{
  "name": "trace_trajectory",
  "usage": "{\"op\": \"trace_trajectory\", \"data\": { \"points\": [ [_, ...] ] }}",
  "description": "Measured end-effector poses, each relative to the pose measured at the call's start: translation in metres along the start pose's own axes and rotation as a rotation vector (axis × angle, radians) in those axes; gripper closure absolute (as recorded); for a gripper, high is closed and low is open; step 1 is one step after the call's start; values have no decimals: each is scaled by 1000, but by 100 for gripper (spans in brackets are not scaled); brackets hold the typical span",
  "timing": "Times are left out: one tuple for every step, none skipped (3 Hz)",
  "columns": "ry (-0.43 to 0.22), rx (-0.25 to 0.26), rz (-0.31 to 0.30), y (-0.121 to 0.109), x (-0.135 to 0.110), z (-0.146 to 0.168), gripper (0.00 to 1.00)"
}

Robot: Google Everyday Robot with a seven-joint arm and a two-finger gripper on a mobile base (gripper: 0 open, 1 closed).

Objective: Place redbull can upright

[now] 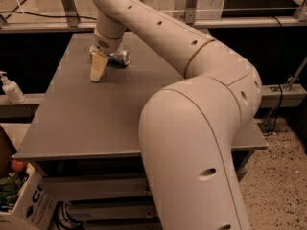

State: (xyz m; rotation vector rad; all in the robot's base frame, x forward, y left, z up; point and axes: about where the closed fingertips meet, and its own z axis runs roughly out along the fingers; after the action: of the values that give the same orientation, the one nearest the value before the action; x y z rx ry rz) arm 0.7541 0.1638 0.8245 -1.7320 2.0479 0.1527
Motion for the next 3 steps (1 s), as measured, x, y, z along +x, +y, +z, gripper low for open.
{"op": "trace_trajectory", "data": {
  "points": [
    [10, -16, 10, 1, 1, 2, 32],
    [17, -28, 18, 1, 1, 3, 56],
    [17, -28, 18, 1, 0, 1, 79]
  ]
}}
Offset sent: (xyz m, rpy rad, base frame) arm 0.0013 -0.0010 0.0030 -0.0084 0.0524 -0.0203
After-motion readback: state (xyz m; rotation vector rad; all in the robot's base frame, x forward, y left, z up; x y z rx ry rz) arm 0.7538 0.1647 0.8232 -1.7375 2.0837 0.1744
